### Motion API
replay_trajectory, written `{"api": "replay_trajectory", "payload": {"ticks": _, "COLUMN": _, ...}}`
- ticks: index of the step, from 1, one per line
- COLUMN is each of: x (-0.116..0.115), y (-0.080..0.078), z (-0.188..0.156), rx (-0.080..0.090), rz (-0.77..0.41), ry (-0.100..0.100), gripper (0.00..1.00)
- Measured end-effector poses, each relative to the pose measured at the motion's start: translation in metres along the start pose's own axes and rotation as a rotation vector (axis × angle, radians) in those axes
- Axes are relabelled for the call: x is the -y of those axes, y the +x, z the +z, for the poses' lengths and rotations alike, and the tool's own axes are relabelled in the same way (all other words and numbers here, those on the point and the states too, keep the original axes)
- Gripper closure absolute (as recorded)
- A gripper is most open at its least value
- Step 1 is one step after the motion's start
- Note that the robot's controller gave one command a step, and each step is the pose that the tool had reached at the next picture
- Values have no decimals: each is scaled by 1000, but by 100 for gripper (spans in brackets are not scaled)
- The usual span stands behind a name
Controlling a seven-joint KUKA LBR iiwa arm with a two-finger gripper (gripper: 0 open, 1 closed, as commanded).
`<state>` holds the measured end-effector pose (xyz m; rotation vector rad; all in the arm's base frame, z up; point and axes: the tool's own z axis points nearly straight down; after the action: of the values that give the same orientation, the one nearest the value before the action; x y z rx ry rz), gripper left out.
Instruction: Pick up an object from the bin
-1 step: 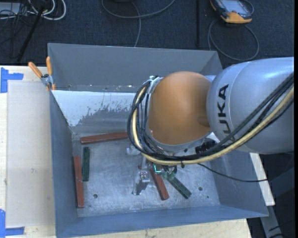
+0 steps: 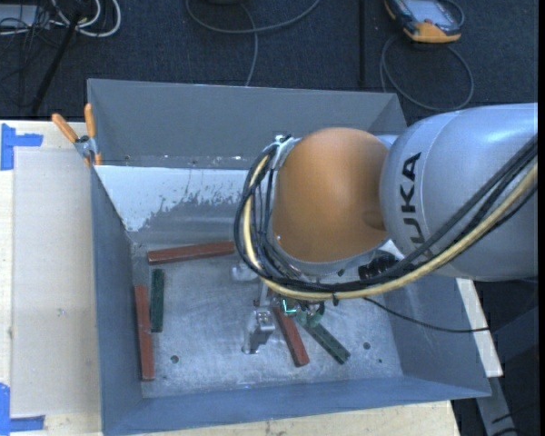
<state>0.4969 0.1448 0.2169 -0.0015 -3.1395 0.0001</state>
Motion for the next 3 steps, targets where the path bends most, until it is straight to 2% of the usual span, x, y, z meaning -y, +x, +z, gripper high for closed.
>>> {"api": "replay_trajectory", "payload": {"ticks": 1, "x": 38, "y": -17, "z": 25, "rx": 4, "rz": 23, "ry": -3, "gripper": 0}}
{"api": "replay_trajectory", "payload": {"ticks": 2, "x": 80, "y": -26, "z": 81, "rx": 6, "rz": 19, "ry": 0, "gripper": 0}}
{"api": "replay_trajectory", "payload": {"ticks": 3, "x": 100, "y": -5, "z": 138, "rx": 25, "rz": -44, "ry": -6, "gripper": 0}}
